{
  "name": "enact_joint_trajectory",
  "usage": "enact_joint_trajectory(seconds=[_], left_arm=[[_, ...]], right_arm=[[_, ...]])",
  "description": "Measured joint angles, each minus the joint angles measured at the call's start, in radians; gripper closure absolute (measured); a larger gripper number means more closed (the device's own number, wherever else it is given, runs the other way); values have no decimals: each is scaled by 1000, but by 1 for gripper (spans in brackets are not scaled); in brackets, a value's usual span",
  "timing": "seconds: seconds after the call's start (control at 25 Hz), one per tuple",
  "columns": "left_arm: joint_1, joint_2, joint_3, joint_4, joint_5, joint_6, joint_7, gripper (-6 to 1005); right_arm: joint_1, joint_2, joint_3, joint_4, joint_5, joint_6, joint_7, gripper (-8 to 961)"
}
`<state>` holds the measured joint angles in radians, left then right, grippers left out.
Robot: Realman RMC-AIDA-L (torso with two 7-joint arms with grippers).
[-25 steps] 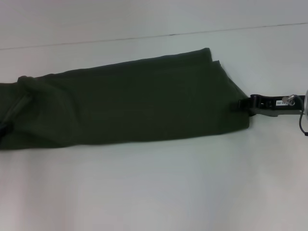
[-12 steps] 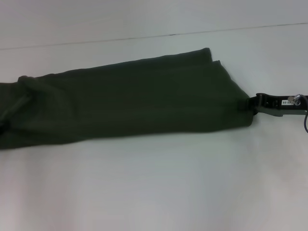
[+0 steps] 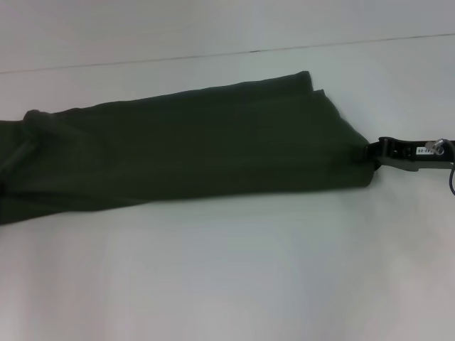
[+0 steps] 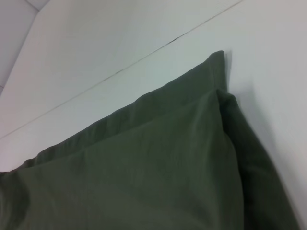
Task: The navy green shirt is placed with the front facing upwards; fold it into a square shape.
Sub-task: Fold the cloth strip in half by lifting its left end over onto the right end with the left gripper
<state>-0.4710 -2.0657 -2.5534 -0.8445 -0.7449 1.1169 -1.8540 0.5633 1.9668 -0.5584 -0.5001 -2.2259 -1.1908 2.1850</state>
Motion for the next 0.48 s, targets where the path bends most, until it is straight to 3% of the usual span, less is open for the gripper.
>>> enact_joint_trajectory(seconds=[0.48], left_arm=[[14,-1,-27,-2,0,-4,7,951]], right_arm=[[6,3,-6,6,-3,20,7,936]])
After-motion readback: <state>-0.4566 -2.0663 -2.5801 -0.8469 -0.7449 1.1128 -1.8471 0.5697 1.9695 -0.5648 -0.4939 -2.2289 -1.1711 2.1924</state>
